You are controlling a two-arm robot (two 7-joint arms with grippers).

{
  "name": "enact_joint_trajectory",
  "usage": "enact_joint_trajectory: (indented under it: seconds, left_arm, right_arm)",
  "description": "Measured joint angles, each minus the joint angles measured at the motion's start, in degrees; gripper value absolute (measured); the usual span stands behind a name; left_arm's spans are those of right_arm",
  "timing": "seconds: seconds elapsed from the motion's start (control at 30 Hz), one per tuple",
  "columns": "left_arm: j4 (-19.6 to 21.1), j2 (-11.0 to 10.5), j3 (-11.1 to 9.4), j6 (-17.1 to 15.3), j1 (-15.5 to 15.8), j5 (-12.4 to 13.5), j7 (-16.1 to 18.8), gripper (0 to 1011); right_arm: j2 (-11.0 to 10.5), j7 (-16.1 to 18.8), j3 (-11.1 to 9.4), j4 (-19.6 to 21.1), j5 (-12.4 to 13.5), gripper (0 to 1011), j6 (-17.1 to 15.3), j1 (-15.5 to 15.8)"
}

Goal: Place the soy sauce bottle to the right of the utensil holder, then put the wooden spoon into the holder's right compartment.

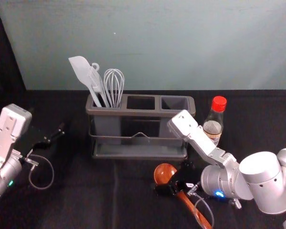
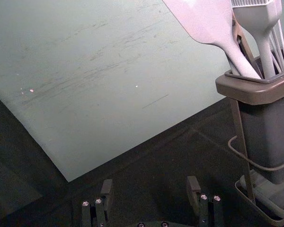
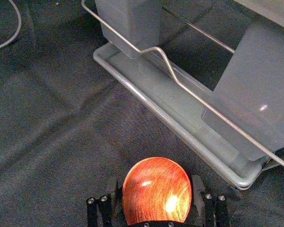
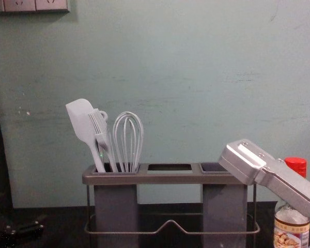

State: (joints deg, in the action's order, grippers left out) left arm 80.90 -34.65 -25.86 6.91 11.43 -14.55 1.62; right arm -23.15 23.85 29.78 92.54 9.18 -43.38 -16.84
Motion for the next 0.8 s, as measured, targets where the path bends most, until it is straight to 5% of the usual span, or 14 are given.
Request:
enact_joint_trajectory:
  seconds: [0.23, 0.6, 0.8]
  left_arm:
    - [0.0, 0.0, 0.0, 0.0, 0.0, 0.0, 0.0, 1011]
    - [0.0, 0.0, 0.0, 0.0, 0.0, 0.0, 0.0, 1011]
    - [0.0, 0.0, 0.0, 0.0, 0.0, 0.0, 0.0, 1012]
  right_arm:
    - [0.0, 0.0, 0.0, 0.0, 0.1, 854, -0.1, 0.0]
    - [0.0, 0.0, -0.1, 0.1, 0.2, 840, -0.1, 0.0]
    - [-1.7, -0.4, -4.0, 5.8, 1.2, 841, 7.4, 5.6]
